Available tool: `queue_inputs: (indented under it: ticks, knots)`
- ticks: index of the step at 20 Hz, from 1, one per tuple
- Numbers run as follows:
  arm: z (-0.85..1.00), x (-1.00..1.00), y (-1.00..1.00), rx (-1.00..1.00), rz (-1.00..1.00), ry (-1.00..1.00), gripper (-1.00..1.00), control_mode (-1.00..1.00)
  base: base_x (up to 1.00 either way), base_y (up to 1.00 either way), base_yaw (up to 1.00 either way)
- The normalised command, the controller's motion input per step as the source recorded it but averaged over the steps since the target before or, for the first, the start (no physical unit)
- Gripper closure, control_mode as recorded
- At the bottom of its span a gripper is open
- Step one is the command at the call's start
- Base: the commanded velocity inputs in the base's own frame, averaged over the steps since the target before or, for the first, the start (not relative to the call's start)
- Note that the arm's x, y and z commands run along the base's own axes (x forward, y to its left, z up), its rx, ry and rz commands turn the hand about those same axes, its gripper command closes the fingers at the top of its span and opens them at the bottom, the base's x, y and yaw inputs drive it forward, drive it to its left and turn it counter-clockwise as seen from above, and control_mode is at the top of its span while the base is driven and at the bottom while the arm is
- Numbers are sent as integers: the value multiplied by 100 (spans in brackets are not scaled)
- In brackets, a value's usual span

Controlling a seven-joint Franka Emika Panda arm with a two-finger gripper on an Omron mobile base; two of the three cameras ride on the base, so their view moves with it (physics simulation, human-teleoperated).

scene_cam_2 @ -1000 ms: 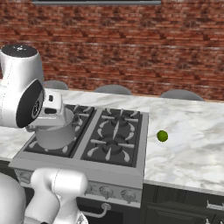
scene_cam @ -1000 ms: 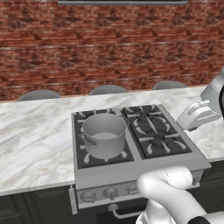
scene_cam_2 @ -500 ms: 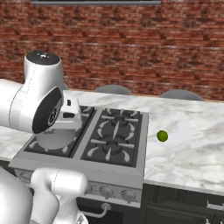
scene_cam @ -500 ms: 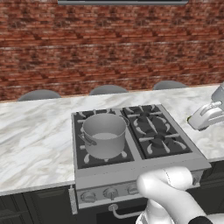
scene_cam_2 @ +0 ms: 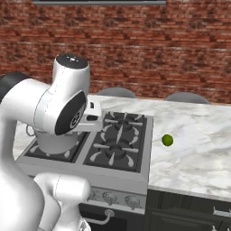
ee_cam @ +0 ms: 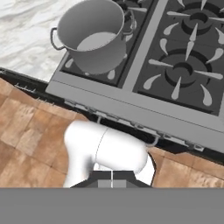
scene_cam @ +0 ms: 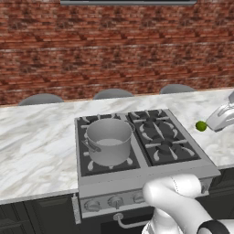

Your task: Turn on the burner for the pot on the stove. Wait thirty seconds for the pot to heat up. Then add the lime to the pot.

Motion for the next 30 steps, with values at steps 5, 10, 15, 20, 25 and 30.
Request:
queue_inputs:
  ticks: [5,10,15,20,25,30]
  knots:
    - [0,20,-42,0,0,0,100,-100,0,0,0]
    - [0,27,-40,0,0,2,100,-100,0,0,0]
    - [-17,16,-21,0,-1,0,100,-100,0,0,0]
    - [-35,9,-13,-12,-3,0,100,-100,0,0,0]
    - [-31,15,-16,-14,-7,-1,100,-100,0,0,0]
    - [0,26,-24,-5,-10,1,100,-100,0,0,0]
